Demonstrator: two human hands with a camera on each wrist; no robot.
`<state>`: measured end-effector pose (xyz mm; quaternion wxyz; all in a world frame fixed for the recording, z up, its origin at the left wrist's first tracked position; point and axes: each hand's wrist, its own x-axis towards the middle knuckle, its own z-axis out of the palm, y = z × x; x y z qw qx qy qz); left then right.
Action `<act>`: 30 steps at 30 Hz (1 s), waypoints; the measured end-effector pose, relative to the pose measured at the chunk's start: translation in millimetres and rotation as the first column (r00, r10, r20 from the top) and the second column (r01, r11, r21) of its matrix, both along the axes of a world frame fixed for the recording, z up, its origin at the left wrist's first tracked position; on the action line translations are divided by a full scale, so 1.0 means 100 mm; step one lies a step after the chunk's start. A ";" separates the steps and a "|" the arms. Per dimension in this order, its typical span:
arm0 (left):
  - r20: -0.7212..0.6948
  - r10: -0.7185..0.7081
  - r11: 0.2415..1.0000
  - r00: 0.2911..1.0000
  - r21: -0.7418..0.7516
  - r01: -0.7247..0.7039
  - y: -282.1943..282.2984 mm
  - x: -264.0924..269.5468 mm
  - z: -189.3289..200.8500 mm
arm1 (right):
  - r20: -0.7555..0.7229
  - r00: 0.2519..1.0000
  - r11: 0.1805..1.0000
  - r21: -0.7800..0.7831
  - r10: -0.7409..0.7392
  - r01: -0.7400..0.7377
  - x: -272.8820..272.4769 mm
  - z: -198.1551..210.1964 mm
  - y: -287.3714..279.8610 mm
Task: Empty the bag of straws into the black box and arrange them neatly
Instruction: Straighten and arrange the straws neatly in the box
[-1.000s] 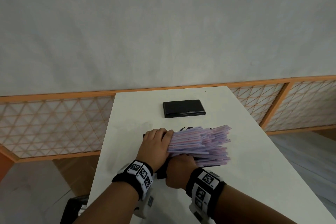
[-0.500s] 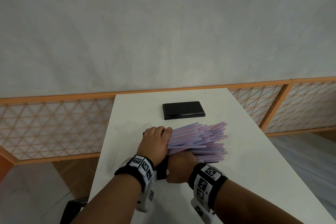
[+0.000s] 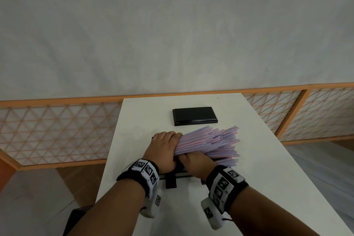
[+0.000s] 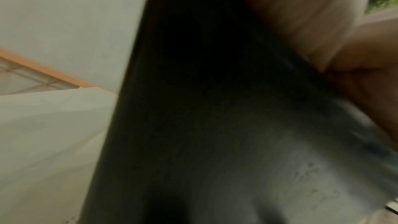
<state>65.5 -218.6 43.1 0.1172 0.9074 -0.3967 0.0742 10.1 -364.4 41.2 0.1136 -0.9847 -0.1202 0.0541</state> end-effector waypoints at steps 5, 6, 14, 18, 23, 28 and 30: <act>0.032 0.009 0.999 0.999 0.047 -0.011 0.00 0.00 -0.02 | 0.091 0.995 0.996 -0.084 0.047 -0.039 0.01 0.03 0.02; 0.055 0.015 0.999 0.998 0.045 -0.018 -0.01 0.00 -0.06 | 0.056 0.998 0.996 -0.082 0.041 -0.037 -0.02 0.08 0.03; 0.194 0.056 0.998 0.979 0.007 -0.059 -0.08 0.03 -0.15 | 0.017 0.999 0.979 -0.200 0.027 -0.023 -0.25 0.14 0.20; 0.202 0.058 0.997 0.978 0.030 -0.065 -0.08 0.04 -0.17 | -0.020 0.997 0.990 -0.121 0.075 -0.077 -0.30 0.13 0.35; 0.202 0.071 0.997 0.977 0.011 -0.074 -0.08 0.01 -0.18 | -0.156 0.985 0.964 -0.239 0.078 -0.114 -0.30 0.15 0.36; 0.198 0.094 0.995 0.976 0.000 -0.096 -0.07 -0.03 -0.17 | -0.168 0.983 0.953 -0.276 0.079 -0.124 -0.30 0.17 0.38; 0.195 0.102 0.995 0.976 -0.005 -0.103 -0.07 -0.03 -0.17 | -0.222 0.974 0.958 -0.264 0.054 -0.113 -0.28 0.18 0.35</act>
